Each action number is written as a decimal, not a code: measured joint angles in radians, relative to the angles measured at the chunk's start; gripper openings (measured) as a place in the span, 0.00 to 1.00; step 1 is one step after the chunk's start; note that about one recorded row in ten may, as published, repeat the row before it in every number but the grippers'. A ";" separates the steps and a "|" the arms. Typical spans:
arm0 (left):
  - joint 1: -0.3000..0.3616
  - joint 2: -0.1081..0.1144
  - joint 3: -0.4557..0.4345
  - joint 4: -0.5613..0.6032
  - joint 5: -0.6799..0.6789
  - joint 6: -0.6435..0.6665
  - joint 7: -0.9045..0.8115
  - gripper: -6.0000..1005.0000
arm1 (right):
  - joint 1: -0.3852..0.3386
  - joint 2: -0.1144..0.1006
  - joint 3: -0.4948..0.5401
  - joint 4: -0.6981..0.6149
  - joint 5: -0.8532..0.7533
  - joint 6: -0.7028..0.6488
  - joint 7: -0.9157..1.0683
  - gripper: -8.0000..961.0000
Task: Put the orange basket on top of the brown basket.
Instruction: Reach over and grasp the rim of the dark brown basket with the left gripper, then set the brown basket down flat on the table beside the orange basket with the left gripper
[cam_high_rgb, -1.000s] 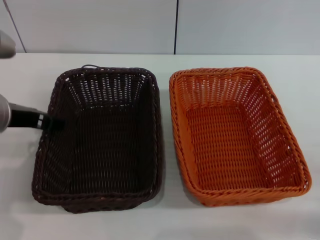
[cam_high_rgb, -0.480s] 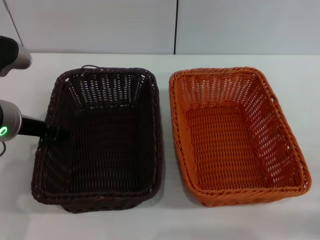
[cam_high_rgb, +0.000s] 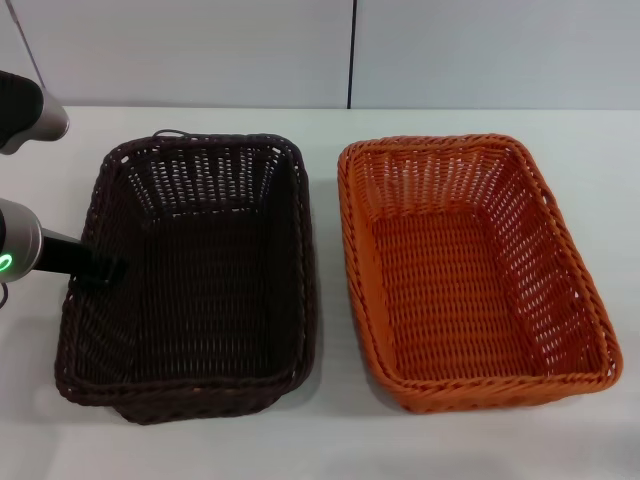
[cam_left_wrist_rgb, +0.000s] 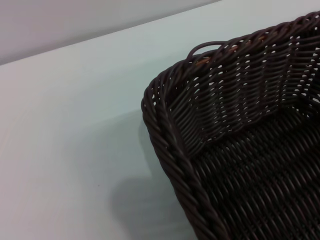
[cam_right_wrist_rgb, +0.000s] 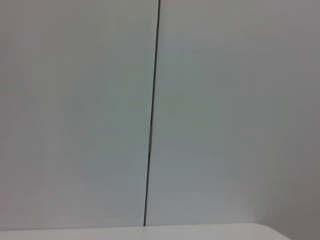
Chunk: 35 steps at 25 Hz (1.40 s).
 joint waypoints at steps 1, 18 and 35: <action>0.000 0.000 0.001 0.000 0.000 0.000 0.001 0.41 | 0.000 0.000 0.000 0.000 0.000 0.000 0.000 0.86; -0.056 0.002 -0.153 -0.103 -0.023 -0.180 0.530 0.29 | -0.005 -0.003 0.001 0.002 0.000 0.008 0.000 0.86; -0.166 0.004 -0.300 -0.037 -0.046 -0.325 1.094 0.29 | -0.016 0.001 0.002 -0.006 0.000 0.033 -0.001 0.86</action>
